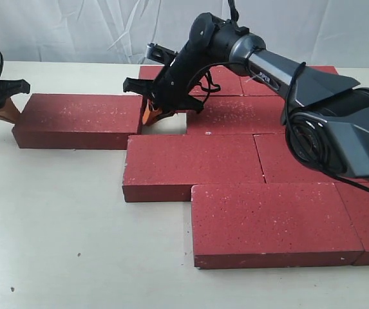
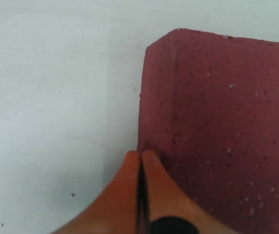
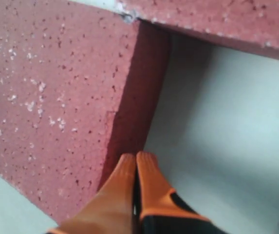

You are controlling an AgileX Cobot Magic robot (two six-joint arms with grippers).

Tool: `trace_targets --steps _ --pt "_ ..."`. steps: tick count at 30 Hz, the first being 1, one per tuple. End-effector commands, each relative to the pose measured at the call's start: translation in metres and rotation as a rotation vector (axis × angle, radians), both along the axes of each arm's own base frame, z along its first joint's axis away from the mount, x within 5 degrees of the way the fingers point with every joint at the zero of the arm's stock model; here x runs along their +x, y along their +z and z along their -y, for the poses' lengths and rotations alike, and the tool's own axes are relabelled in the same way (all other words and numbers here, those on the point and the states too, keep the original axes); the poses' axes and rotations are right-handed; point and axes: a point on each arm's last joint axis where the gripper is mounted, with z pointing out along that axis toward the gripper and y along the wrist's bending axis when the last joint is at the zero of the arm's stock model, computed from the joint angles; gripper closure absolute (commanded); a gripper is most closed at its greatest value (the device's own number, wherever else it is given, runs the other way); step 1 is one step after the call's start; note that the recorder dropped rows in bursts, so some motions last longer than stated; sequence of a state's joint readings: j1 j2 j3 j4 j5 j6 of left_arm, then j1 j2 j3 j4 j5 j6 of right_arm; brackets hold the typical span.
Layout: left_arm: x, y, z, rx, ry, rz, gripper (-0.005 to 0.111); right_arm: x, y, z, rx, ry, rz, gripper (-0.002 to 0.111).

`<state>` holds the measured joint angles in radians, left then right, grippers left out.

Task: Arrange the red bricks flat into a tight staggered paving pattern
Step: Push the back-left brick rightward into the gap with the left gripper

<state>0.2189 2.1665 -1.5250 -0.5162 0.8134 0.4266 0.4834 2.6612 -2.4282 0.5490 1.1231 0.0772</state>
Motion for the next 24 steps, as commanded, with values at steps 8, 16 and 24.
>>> trace_targets --steps 8,16,24 --pt "0.0 -0.001 -0.004 0.069 -0.018 0.014 0.107 0.014 0.046 0.038 -0.109 -0.07 0.097 0.109" --pt "0.003 -0.007 0.018 0.061 -0.065 0.005 0.107 0.011 0.071 0.049 -0.191 -0.051 0.154 0.109" --pt "0.007 -0.006 0.038 0.032 -0.08 0.025 0.107 0.009 0.079 0.051 -0.197 -0.034 0.169 0.109"
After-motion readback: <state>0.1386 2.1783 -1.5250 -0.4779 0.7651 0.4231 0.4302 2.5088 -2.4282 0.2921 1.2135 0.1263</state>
